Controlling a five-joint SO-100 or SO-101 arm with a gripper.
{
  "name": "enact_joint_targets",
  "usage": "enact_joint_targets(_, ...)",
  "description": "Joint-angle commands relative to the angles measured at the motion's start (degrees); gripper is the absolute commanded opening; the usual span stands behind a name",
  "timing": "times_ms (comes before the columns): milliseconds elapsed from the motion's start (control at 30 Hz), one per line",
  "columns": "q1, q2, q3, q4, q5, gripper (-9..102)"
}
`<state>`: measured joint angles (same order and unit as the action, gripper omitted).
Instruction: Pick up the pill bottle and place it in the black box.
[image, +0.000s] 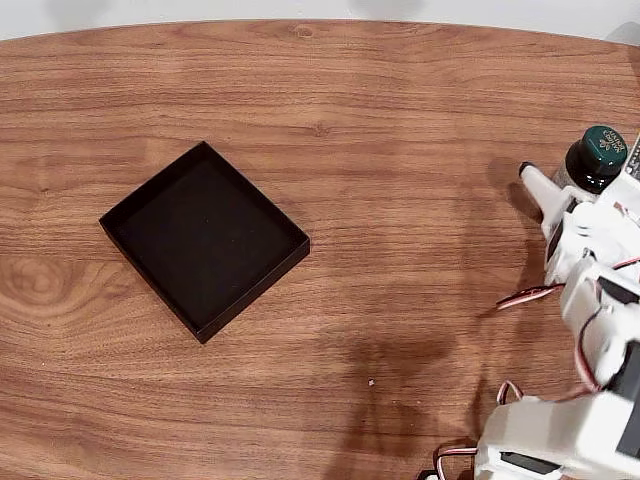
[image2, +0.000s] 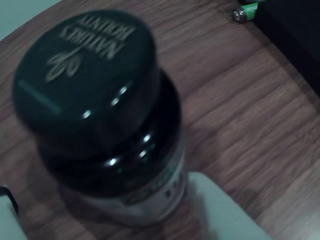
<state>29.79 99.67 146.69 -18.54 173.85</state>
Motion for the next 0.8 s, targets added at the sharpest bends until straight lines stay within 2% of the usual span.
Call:
enact_joint_targets(0,1.6,-2.6,-6.1,-3.4,0.4,42)
enact_joint_targets(367,1.1,-8.6,-9.2,-8.9,0.7,42)
enact_joint_targets(767,-1.0,-19.1,-8.9,-25.9,2.0,42)
